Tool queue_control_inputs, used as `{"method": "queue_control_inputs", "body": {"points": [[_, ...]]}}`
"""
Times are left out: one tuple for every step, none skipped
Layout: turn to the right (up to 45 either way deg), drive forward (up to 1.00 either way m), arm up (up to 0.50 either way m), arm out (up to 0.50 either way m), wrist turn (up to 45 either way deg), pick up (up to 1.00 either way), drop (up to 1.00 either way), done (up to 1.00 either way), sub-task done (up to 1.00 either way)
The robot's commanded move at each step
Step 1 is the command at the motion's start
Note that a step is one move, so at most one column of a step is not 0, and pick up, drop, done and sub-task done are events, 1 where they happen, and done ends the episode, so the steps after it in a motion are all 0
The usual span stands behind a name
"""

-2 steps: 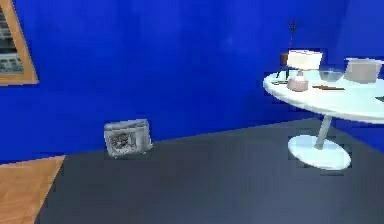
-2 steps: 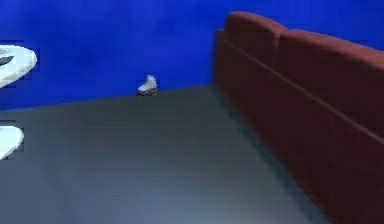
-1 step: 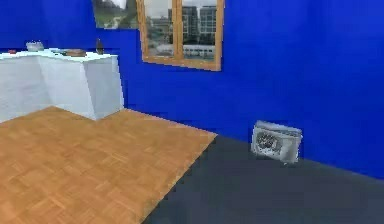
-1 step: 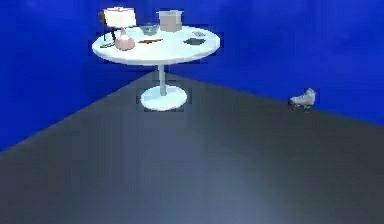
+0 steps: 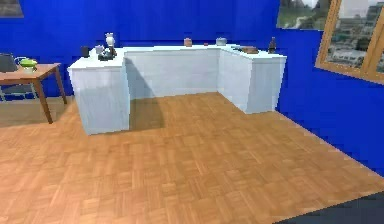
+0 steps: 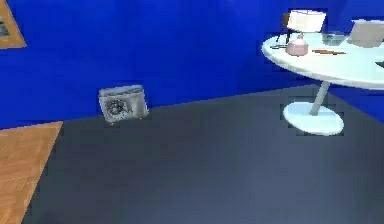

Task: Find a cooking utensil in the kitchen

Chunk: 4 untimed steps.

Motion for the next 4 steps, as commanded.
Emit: {"method": "queue_control_inputs", "body": {"points": [[-15.0, 0.00, 0.00, 0.00, 0.0, 0.00, 0.00, 0.00, 0.00], [0.0, 1.00, 0.00, 0.00, 0.0, 0.00, 0.00, 0.00, 0.00], [0.0, 1.00, 0.00, 0.00, 0.0, 0.00, 0.00, 0.00, 0.00], [-27.0, 0.00, 0.00, 0.00, 0.0, 0.00, 0.00, 0.00, 0.00]]}}
